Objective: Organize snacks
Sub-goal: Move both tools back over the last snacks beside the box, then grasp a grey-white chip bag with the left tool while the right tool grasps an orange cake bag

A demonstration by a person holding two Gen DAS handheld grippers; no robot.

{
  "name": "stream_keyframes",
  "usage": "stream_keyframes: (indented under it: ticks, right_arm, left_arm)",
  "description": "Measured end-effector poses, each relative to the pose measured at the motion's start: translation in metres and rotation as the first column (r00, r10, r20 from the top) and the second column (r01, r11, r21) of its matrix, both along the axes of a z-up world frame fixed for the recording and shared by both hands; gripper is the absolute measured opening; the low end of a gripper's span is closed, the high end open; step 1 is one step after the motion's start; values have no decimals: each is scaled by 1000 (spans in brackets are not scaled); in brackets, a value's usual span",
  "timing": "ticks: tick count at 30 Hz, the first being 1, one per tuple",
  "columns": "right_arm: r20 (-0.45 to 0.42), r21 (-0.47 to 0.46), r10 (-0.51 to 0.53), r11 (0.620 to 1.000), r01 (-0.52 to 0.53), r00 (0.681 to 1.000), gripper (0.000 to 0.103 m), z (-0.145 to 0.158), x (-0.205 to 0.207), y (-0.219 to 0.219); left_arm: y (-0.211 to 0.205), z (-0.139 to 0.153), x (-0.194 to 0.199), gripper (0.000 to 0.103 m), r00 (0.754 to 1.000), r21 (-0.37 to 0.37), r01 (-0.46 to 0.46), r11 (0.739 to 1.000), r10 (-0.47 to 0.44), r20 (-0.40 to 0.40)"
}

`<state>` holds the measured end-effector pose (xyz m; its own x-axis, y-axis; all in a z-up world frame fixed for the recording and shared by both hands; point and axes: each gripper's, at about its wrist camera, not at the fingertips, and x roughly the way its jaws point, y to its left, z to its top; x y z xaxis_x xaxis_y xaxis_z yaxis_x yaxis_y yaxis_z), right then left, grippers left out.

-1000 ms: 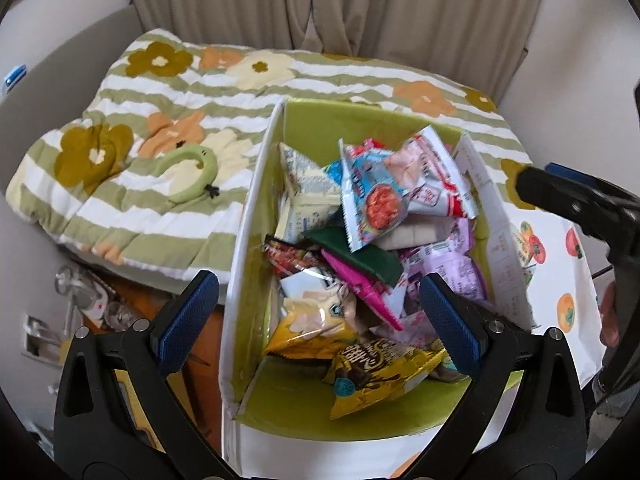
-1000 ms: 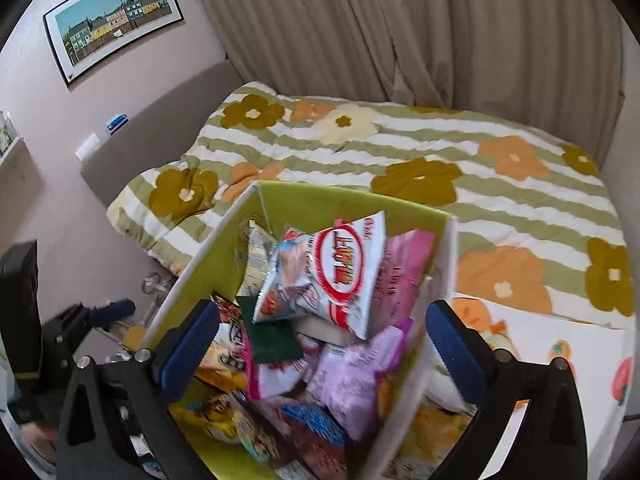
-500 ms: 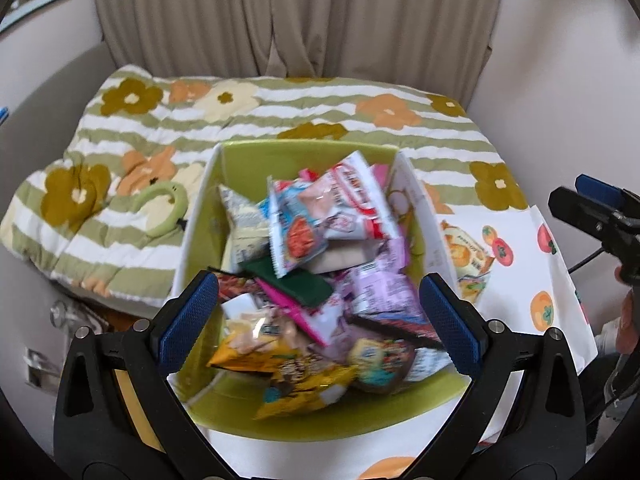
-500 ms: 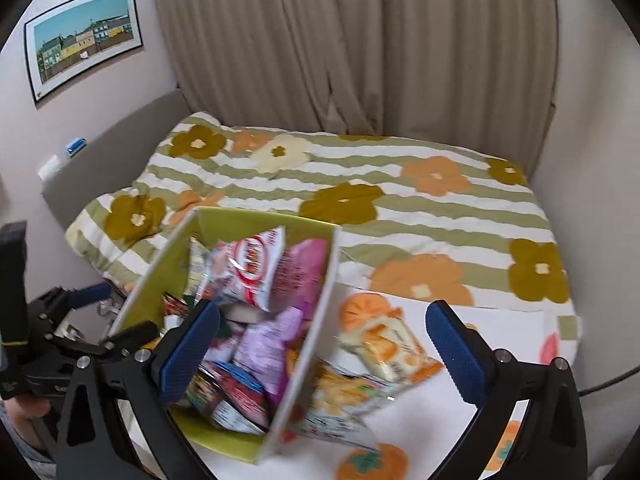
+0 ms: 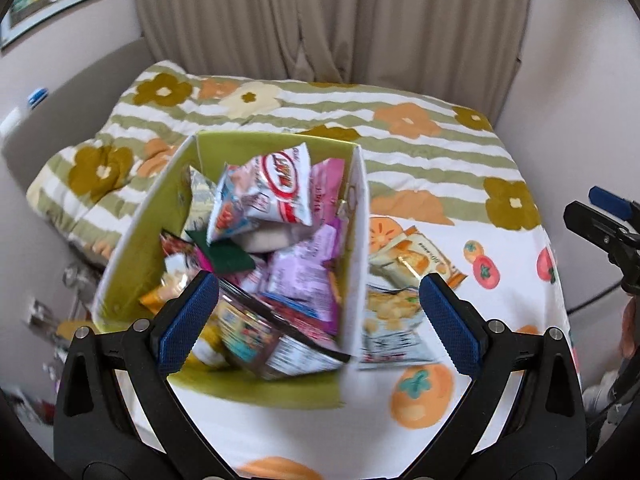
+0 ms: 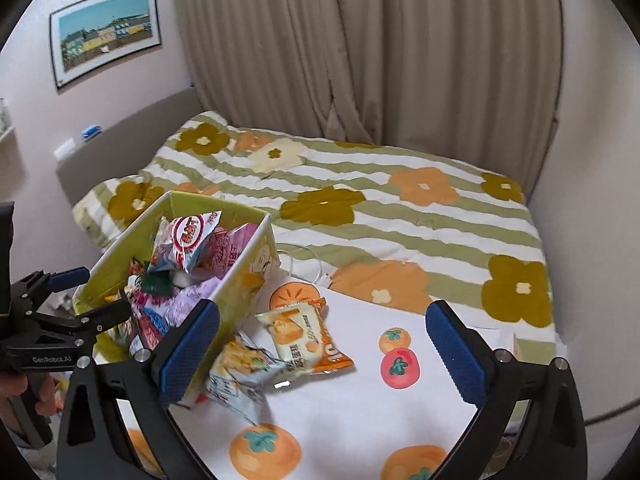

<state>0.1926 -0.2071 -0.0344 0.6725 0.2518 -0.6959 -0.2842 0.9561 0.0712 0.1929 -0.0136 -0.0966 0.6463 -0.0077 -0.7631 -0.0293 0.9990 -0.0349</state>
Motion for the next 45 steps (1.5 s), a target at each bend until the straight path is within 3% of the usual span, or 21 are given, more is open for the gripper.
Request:
stream_keyframes:
  ticks: [4, 13, 21, 24, 36, 41, 45]
  right_arm:
    - [-40, 34, 63, 998, -61, 997, 103, -15, 10, -23]
    - [-151, 74, 158, 986, -148, 976, 103, -65, 39, -45]
    - [-234, 97, 200, 979, -182, 951, 103, -109, 66, -41]
    - [-259, 112, 227, 972, -204, 939, 103, -123, 80, -34]
    - [-367, 193, 378, 925, -328, 850, 103, -168, 124, 17]
    - [-421, 215, 421, 907, -362, 804, 103, -188, 130, 36]
    - [-444, 209, 423, 906, -368, 790, 103, -197, 131, 46]
  left_arm:
    - [-34, -9, -14, 100, 999, 10, -36, 999, 36, -18]
    - [-102, -71, -17, 100, 994, 155, -3, 988, 21, -110]
    - [-140, -127, 10, 98, 983, 355, 40, 934, 26, -179]
    - [-147, -146, 22, 91, 977, 422, 60, 905, 33, -211]
    - [-135, -172, 47, 77, 955, 428, 50, 902, 82, -284]
    - [-126, -175, 47, 59, 953, 409, 44, 911, 84, -292]
    - [-120, -172, 46, 50, 951, 365, 45, 930, 72, -301]
